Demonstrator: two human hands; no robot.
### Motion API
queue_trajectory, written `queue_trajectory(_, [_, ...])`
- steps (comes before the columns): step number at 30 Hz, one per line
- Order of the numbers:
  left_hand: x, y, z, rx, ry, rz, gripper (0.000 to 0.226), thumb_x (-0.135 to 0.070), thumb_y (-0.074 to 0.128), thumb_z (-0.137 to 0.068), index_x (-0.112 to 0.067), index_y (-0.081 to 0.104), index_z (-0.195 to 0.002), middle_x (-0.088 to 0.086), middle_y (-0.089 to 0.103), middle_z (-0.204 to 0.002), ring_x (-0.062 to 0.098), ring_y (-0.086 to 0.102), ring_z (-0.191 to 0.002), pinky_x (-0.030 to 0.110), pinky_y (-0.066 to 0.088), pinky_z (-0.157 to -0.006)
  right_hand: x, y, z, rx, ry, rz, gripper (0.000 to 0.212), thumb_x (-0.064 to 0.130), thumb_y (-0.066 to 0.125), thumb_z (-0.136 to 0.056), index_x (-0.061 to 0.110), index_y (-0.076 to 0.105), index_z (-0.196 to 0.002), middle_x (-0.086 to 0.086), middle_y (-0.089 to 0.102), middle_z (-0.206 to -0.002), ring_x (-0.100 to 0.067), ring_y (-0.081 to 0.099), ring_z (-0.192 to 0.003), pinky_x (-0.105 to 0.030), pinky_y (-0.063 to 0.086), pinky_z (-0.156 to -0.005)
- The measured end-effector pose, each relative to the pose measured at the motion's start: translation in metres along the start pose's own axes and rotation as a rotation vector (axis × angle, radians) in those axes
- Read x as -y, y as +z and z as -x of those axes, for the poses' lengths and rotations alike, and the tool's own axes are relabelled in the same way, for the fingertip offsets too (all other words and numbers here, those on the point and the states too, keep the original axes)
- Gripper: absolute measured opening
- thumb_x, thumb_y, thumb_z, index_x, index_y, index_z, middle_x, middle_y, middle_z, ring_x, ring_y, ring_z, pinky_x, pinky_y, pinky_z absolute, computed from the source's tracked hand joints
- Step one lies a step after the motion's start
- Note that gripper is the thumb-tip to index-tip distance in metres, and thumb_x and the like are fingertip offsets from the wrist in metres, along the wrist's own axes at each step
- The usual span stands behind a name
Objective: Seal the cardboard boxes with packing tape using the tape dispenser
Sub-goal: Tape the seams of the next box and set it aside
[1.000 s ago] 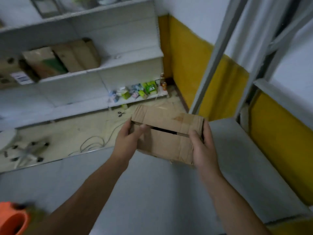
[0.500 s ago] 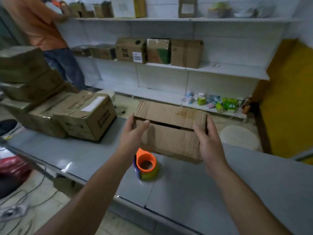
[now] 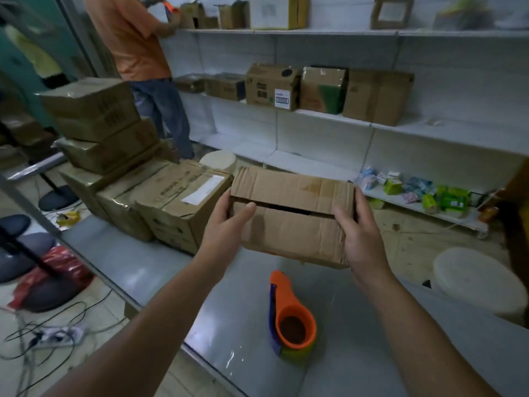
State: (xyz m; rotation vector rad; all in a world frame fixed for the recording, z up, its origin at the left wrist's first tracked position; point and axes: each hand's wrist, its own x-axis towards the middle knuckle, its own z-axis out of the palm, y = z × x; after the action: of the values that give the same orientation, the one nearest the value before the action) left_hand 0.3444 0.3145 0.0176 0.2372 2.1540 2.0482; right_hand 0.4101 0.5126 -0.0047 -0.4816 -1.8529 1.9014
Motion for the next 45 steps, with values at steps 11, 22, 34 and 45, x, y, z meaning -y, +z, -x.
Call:
queue_trajectory(11, [0.059,-0.017,-0.111,0.234,-0.115,-0.134,0.092,-0.019,0.067,-0.09,-0.047,0.005,-0.153,-0.004,0.036,-0.153,0.019,0.043,-0.134,0.049,0.042,-0.108,-0.055,0.031,-0.064,-0.093,0.19,0.272,0.063,0.048,0.053,-0.088,0.037,0.034,-0.147,0.017,0.045,-0.145,-0.007,0.044,-0.131,-0.035,0.036,-0.111])
queue_trajectory(22, [0.106,-0.025,-0.183,0.468,-0.031,-0.678,0.068,-0.037,0.051,-0.096,-0.037,0.015,-0.154,-0.001,0.032,-0.155,0.025,0.042,-0.134,0.045,0.039,-0.108,-0.094,0.071,-0.072,-0.293,0.452,0.433,0.068,0.055,0.047,-0.081,0.031,0.039,-0.145,0.009,0.046,-0.146,-0.014,0.044,-0.133,-0.041,0.035,-0.113])
queue_trajectory(34, [0.112,-0.024,-0.171,0.491,0.217,-0.939,0.067,-0.044,0.034,-0.101,-0.02,0.006,-0.157,0.006,0.007,-0.164,0.027,0.018,-0.147,0.04,0.023,-0.115,-0.089,0.071,0.003,-0.52,0.279,0.675,0.023,0.038,0.062,-0.09,0.02,0.063,-0.104,0.011,0.065,-0.095,0.006,0.059,-0.082,-0.006,0.04,-0.068])
queue_trajectory(45, [0.085,-0.032,-0.157,0.519,0.664,-0.895,0.055,-0.041,0.048,-0.096,-0.013,0.046,-0.143,0.01,0.036,-0.155,0.027,0.025,-0.146,0.036,0.015,-0.119,-0.106,0.1,0.103,0.031,0.492,1.293,0.048,0.072,0.049,-0.081,0.023,0.052,-0.083,0.004,0.056,-0.07,-0.015,0.053,-0.066,-0.024,0.029,-0.05])
